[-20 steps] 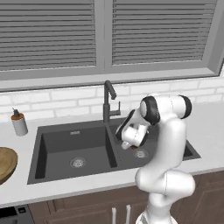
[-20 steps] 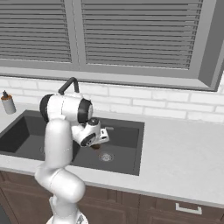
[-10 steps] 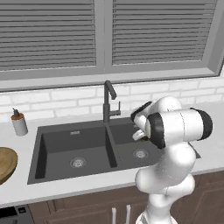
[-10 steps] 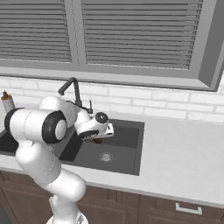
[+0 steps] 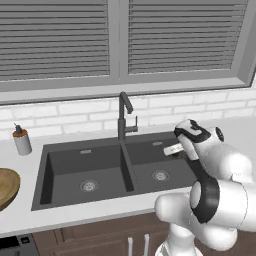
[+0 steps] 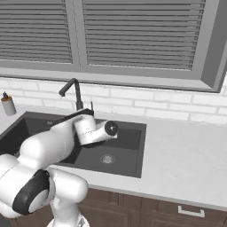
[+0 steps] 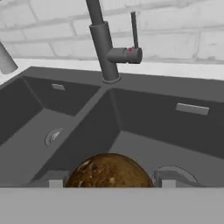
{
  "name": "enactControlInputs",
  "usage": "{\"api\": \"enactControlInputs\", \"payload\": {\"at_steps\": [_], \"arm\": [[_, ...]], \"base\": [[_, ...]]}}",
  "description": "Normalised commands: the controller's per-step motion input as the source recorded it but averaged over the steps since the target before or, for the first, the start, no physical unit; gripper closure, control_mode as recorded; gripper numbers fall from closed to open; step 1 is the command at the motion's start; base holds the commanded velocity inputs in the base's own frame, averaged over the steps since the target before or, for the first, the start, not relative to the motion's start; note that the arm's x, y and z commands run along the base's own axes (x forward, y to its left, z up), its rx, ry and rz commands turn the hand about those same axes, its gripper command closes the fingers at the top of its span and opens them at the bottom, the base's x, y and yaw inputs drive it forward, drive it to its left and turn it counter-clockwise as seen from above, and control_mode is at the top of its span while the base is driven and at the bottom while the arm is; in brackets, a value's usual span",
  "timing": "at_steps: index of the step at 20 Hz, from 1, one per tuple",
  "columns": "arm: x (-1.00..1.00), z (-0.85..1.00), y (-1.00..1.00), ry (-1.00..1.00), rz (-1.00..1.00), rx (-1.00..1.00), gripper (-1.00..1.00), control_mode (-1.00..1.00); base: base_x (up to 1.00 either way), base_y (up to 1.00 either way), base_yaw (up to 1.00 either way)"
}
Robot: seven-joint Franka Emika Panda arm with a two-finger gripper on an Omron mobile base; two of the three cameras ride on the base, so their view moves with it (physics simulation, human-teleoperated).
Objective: Pick the mushroom from the sink and place it in the bowl. Then pick the bowl and place it in the microwave. Then close the microwave door and press the start button.
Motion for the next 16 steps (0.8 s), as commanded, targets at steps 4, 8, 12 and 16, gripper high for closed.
{"api": "enactControlInputs", "payload": {"at_steps": [4, 8, 12, 16], "arm": [[-0.48, 1.00, 0.15, 0.01, 0.05, 0.25, 1.00, -1.00], [-0.49, 1.00, 0.24, 0.11, 0.11, 0.19, 1.00, -1.00], [-0.37, 0.95, 0.53, 0.18, 0.10, 0.12, 1.00, -1.00], [-0.57, 0.36, 0.95, 0.06, 0.08, -0.02, 1.00, -1.00]], "base": [[0.00, 0.00, 0.00], [0.00, 0.00, 0.00], [0.00, 0.00, 0.00], [0.00, 0.00, 0.00]]}}
